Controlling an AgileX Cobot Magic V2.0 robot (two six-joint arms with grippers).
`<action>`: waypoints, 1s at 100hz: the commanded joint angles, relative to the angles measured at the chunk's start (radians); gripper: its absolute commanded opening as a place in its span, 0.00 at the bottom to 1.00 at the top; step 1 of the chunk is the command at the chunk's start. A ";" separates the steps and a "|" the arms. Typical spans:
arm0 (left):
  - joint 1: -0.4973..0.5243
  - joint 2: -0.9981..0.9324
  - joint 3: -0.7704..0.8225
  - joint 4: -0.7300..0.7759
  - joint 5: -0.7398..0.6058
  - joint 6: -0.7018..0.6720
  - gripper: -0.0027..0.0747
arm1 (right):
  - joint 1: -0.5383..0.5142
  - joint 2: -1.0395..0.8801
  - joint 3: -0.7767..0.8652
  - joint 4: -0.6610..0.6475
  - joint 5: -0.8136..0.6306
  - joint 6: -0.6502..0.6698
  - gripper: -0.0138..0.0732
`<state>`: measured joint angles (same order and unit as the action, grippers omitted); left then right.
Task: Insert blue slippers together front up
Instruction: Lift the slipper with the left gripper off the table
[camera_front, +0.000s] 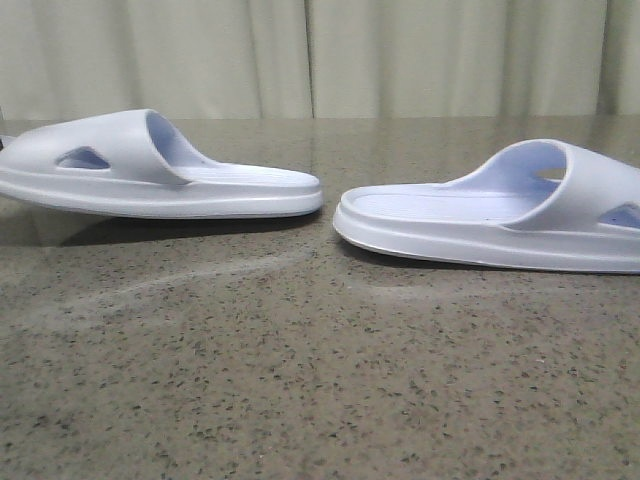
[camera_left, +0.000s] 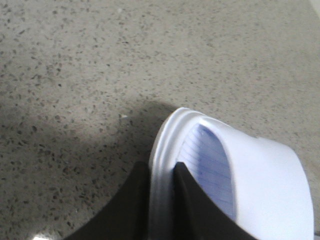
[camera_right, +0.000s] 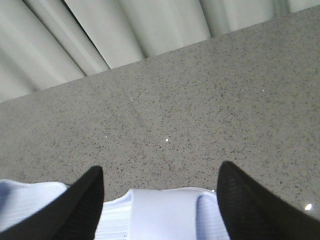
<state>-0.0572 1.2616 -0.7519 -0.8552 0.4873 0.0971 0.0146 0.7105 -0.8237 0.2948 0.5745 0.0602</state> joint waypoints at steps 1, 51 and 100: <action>0.000 -0.058 -0.024 -0.025 -0.008 0.008 0.06 | -0.006 0.004 -0.036 0.005 -0.077 -0.008 0.64; 0.000 -0.230 -0.027 -0.056 0.051 0.012 0.06 | -0.006 0.004 -0.036 0.000 -0.077 -0.008 0.63; 0.002 -0.298 -0.027 -0.065 0.072 0.012 0.06 | -0.006 0.004 0.080 0.000 -0.128 0.168 0.63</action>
<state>-0.0572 0.9802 -0.7519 -0.8733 0.5852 0.1086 0.0146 0.7105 -0.7436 0.2930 0.5419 0.1813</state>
